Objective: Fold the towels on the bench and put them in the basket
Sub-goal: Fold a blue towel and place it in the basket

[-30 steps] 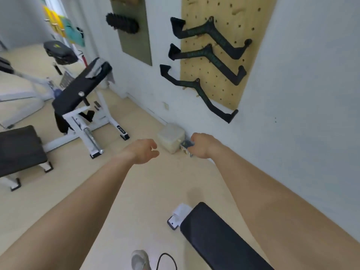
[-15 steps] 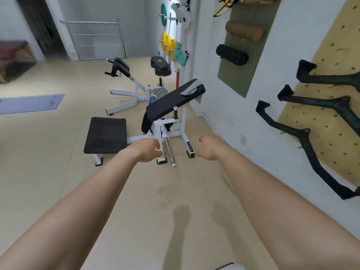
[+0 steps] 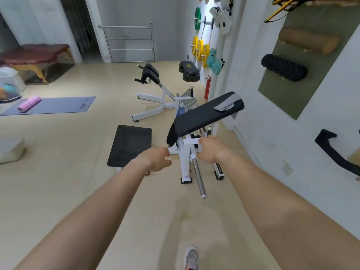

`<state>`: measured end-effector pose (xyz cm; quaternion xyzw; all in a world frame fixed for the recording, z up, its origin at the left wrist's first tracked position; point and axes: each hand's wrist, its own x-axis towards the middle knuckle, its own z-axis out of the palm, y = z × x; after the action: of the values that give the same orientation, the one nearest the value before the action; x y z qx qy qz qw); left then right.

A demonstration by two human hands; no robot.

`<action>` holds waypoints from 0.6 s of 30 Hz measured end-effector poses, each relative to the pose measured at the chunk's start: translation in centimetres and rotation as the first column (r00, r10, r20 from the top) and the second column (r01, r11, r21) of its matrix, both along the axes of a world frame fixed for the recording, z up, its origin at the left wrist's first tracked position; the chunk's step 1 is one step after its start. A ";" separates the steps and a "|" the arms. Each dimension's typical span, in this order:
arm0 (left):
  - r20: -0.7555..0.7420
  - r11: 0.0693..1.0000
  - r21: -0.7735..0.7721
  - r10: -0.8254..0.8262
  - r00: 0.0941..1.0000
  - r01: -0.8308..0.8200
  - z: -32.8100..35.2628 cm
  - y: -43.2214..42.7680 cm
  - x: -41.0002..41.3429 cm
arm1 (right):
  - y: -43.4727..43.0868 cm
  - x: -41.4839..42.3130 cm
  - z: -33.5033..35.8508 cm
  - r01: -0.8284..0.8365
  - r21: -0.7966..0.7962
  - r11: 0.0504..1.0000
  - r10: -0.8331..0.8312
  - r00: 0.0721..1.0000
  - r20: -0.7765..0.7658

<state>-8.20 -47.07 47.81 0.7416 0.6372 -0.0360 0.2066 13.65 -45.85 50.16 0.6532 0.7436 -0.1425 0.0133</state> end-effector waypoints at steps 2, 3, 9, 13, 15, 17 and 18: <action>-0.020 1.000 0.015 0.000 1.000 0.000 -0.5 4.5 -0.6 | 4.5 0.0 -0.9 0.003 -0.006 1.000 -0.003 1.000 -0.025; -0.018 1.000 0.024 0.004 1.000 -0.004 -0.6 6.9 -0.8 | 6.8 0.1 -1.3 0.006 -0.012 1.000 -0.007 0.999 -0.036; -0.012 0.999 0.016 0.042 0.999 -0.042 -0.4 21.7 -1.7 | 21.6 0.8 -2.4 0.016 -0.068 0.998 -0.019 0.999 -0.045; 0.002 0.998 0.023 0.063 0.998 -0.063 -0.4 30.9 -2.3 | 31.0 0.9 -2.4 0.044 -0.093 0.995 -0.048 0.998 -0.050; 0.000 0.998 0.014 0.068 0.998 -0.068 -0.6 34.7 -2.6 | 35.1 0.8 -2.6 0.058 -0.114 0.992 -0.064 0.996 -0.057; -0.011 0.997 0.003 0.078 0.997 -0.078 -0.9 38.7 -3.1 | 39.1 0.4 -2.8 0.057 -0.123 0.991 -0.065 0.996 -0.065; -0.009 0.996 -0.002 0.084 0.996 -0.084 -1.1 40.8 -3.5 | 41.1 0.1 -2.9 0.055 -0.124 0.991 -0.064 0.996 -0.066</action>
<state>-11.68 -6.31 46.76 0.7138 0.6686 -0.0313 0.2061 13.78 -4.72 47.26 0.6678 0.7135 -0.2108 0.0232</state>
